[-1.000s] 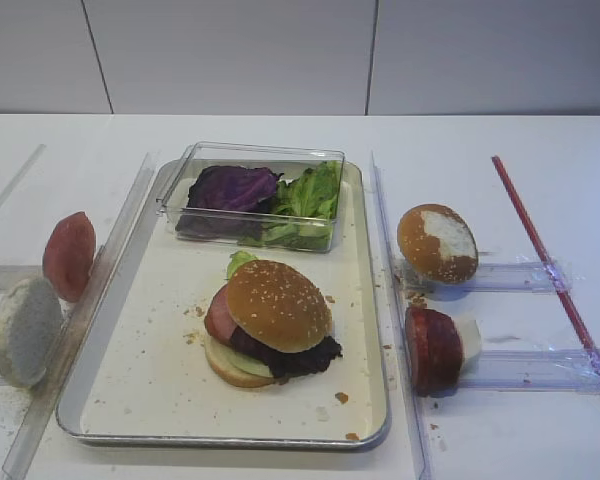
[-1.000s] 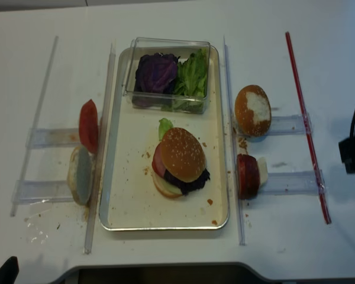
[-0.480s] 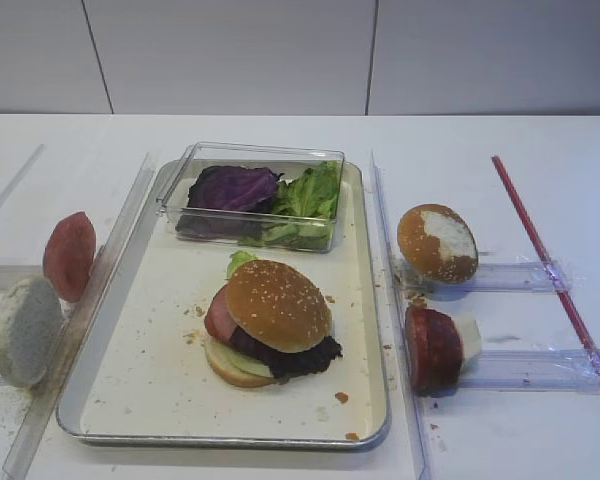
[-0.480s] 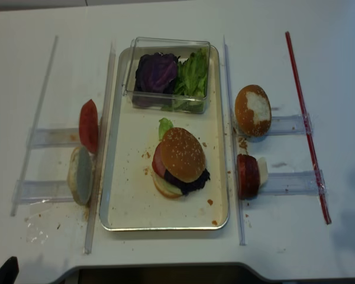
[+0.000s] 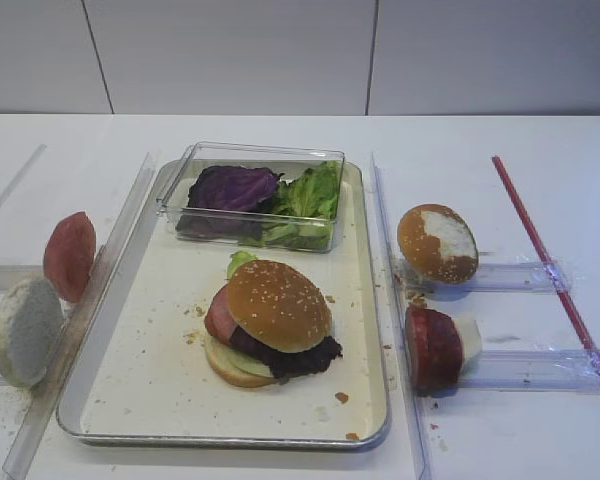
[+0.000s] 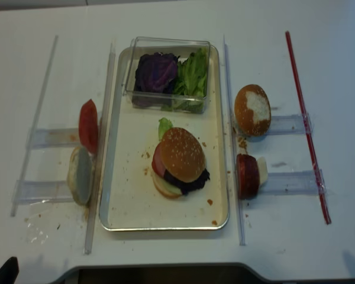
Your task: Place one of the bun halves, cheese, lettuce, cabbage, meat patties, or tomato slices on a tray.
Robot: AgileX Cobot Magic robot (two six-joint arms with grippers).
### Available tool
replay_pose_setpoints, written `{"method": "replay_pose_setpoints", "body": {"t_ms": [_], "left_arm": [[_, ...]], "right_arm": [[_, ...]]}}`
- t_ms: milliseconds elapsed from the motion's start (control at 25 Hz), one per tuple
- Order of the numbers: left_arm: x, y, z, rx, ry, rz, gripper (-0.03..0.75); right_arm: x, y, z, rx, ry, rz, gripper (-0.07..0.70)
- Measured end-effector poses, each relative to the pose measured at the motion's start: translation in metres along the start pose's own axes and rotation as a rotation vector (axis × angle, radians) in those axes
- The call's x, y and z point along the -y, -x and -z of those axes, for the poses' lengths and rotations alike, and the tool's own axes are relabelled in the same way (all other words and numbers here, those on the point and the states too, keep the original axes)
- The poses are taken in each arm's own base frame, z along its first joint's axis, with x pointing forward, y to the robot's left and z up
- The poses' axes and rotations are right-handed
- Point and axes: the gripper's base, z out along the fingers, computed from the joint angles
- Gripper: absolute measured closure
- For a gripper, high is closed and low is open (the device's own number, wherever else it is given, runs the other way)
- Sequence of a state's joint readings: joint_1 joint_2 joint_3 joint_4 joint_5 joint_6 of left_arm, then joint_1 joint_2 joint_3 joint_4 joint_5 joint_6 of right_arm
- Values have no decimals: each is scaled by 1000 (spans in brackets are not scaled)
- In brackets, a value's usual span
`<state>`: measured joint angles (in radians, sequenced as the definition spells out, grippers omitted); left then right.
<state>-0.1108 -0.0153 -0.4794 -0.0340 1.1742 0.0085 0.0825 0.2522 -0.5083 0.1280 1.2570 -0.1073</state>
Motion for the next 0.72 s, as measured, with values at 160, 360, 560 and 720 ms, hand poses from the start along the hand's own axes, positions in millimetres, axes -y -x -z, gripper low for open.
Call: {"method": "replay_pose_setpoints", "body": {"t_ms": [160,360,560,720], "left_arm": [[0,0,0,0,0,0,365],[0,0,0,0,0,0,365],[0,0,0,0,0,0,365],[0,0,0,0,0,0,365]], "right_arm": [[-2,-8,10,146,-9,14,195],[-4,-19,17,267,-16,28,238],[-4,-25,19,314,-21,34,285],[-3,-25,19,317,-30,38,316]]}}
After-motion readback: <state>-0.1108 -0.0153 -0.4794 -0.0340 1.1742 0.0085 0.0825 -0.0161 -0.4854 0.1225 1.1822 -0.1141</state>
